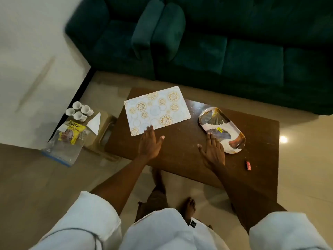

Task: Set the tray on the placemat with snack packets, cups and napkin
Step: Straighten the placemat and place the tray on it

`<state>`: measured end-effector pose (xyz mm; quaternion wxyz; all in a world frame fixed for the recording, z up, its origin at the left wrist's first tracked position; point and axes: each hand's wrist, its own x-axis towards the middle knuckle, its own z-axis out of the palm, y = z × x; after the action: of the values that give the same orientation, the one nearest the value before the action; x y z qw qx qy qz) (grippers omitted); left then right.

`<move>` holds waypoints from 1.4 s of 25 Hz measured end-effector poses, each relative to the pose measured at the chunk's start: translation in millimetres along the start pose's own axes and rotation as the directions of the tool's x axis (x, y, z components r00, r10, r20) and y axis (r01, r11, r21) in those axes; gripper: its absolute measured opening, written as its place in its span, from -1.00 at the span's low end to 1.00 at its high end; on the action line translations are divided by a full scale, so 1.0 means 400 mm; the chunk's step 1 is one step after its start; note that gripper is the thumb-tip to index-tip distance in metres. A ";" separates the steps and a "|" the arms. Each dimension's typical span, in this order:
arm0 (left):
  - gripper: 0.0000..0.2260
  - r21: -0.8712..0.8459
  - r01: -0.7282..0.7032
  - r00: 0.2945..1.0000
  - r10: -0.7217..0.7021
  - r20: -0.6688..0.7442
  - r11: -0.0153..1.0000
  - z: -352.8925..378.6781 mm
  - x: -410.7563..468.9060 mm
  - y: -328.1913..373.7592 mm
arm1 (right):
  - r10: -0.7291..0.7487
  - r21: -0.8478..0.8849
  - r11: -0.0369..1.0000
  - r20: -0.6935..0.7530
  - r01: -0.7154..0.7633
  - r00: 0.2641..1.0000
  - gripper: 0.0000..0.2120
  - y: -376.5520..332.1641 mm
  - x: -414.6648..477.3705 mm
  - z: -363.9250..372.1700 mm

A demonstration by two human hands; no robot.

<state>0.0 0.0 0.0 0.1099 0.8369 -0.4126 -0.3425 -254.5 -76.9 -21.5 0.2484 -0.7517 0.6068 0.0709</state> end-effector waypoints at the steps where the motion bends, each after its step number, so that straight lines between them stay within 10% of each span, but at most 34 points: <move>1: -0.22 -0.087 0.063 0.998 -0.062 0.014 0.994 -0.010 0.046 -0.025 | -0.009 0.003 1.000 0.030 0.009 1.000 -0.25 -0.029 0.044 0.017; 13: -0.23 -0.192 0.416 0.908 -0.418 0.034 0.889 0.049 0.685 -0.413 | -0.039 -0.009 0.999 0.119 0.040 0.992 -0.15 -0.231 0.675 0.350; 18: -0.21 -0.025 0.357 0.930 -0.358 -0.087 0.934 0.134 0.823 -0.507 | -0.026 -0.049 0.998 0.139 0.034 0.990 -0.12 -0.212 0.892 0.428; 35: 0.15 0.043 0.390 0.918 -0.384 -0.102 0.920 0.237 0.889 -0.510 | -0.046 -0.086 0.994 0.186 0.062 0.982 -0.09 -0.165 0.959 0.533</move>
<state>213.7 -133.6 -337.0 0.0324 0.9197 -0.2441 -0.3059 -53.2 -305.9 -343.9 0.2706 -0.7687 0.5568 0.1606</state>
